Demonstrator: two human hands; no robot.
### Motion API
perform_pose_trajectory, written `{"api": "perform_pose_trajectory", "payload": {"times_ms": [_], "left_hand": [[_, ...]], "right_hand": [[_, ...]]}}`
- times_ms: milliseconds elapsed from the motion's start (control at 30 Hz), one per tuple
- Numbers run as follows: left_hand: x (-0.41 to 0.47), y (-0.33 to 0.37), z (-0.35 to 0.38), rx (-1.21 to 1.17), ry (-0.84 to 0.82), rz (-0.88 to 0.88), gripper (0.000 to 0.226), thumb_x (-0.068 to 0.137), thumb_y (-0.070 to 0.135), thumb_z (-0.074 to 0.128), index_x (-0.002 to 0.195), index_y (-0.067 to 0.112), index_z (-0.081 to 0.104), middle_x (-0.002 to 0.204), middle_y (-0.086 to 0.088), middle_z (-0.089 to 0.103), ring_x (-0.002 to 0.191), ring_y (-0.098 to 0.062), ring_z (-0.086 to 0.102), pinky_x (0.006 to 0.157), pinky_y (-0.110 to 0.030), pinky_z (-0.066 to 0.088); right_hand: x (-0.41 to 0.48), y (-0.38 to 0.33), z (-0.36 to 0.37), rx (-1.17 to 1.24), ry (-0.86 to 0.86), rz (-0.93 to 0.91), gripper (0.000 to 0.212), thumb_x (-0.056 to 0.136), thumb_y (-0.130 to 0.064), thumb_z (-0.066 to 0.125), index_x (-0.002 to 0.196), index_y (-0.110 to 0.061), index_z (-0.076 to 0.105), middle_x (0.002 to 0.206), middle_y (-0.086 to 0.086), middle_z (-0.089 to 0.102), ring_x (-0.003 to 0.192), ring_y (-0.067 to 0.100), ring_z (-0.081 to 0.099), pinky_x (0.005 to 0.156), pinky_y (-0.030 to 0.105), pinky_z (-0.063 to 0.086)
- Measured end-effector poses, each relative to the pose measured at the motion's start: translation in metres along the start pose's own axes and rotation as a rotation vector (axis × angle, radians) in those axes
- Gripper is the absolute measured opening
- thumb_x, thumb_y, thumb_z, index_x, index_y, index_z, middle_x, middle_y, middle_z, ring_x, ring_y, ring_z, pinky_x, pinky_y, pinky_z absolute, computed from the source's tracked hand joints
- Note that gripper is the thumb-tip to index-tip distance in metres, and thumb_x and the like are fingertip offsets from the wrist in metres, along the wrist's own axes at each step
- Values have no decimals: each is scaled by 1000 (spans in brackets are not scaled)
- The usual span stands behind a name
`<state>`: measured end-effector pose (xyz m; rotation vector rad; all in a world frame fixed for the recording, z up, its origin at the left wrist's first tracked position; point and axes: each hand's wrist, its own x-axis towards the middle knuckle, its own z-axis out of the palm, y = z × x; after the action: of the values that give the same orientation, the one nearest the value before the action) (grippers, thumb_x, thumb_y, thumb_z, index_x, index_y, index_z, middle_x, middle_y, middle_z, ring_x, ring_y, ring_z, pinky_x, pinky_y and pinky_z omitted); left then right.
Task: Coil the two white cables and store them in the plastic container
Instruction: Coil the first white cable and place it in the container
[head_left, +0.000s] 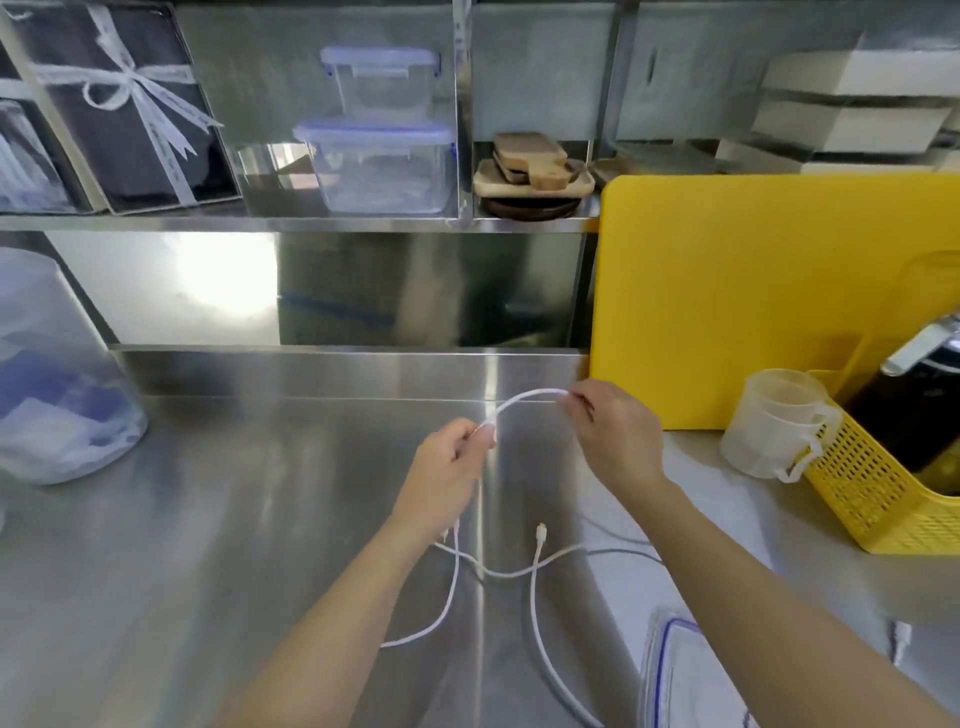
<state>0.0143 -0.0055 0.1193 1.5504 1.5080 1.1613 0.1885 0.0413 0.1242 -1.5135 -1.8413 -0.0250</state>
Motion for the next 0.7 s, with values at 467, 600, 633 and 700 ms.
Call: {"api": "perform_pose_trajectory", "payload": {"times_ms": [467, 600, 633, 700], "left_hand": [[-14, 82, -89, -1137, -10, -66, 37, 99, 29, 35, 69, 14, 51, 39, 10, 31, 29, -3, 22, 32, -17, 15], [-21, 90, -94, -1158, 9, -39, 34, 98, 25, 35, 76, 11, 56, 44, 8, 37, 32, -5, 27, 32, -16, 21], [-23, 92, -94, -1137, 11, -32, 33, 98, 24, 35, 79, 10, 57, 46, 7, 39, 34, -5, 28, 33, -16, 24], [-26, 95, -94, -1073, 19, -22, 31, 98, 23, 37, 84, 8, 60, 50, 6, 41, 37, -6, 31, 35, -16, 28]], "right_hand": [[-21, -11, -61, 385, -127, 70, 36, 89, -20, 57, 122, -18, 43, 77, 10, 58, 59, 13, 48, 58, 31, 42], [-29, -24, -63, 254, -107, -139, 12, 88, -11, 58, 99, -15, 58, 75, 0, 58, 56, 13, 46, 54, 21, 37], [-29, -30, -67, 199, -99, -200, 9, 86, -9, 59, 94, -12, 62, 76, 0, 60, 58, 17, 50, 56, 23, 39], [-30, -42, -76, 109, -126, -301, 9, 85, -9, 60, 91, -10, 66, 83, 4, 66, 68, 26, 59, 58, 31, 44]]}}
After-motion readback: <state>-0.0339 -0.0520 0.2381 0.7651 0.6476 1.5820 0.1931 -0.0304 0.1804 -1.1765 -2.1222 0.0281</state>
